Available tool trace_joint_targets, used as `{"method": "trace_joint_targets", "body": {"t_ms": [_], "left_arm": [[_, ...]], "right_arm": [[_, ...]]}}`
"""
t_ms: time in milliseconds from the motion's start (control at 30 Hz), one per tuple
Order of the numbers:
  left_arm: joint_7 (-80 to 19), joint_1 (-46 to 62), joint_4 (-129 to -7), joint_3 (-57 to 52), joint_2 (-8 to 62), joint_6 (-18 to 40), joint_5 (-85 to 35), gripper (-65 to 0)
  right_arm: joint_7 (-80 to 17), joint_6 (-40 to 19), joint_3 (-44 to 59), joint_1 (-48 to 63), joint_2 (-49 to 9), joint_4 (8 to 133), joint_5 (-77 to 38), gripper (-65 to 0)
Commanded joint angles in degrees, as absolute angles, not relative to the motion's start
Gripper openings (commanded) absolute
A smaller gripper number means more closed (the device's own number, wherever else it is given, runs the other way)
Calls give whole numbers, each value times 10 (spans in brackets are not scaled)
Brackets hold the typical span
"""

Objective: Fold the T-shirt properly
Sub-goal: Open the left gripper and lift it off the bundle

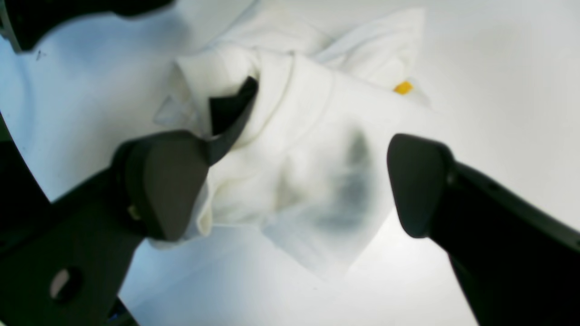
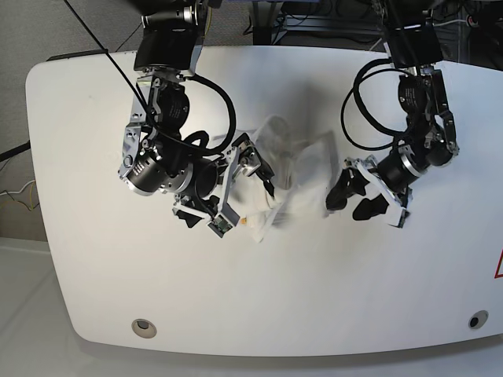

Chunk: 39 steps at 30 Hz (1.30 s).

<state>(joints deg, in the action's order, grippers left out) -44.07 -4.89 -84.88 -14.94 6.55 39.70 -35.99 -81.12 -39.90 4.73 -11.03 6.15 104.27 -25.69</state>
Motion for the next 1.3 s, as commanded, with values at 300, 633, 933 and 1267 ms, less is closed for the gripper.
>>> {"method": "trace_joint_targets", "body": {"t_ms": [300,633,933,1267], "left_arm": [[-488,-90,-875,-181,47,400,-371,-250],[-488,-85,-941,-124,-1,400,-369,-250],[-487,-88,-949,-61,-12,400,-371,-250],[-486,-89,-949,-40,-35,400,-369,-250]], "right_arm": [[-800,-400,46,-135,65,1010,-266,-25],[-796,-400,46,-135,48,1011,-266,-25],[-798,-400,84,-145,40,1011,-270,-25],[-798,-400,102,-151,29,1024,-271,-25]]}}
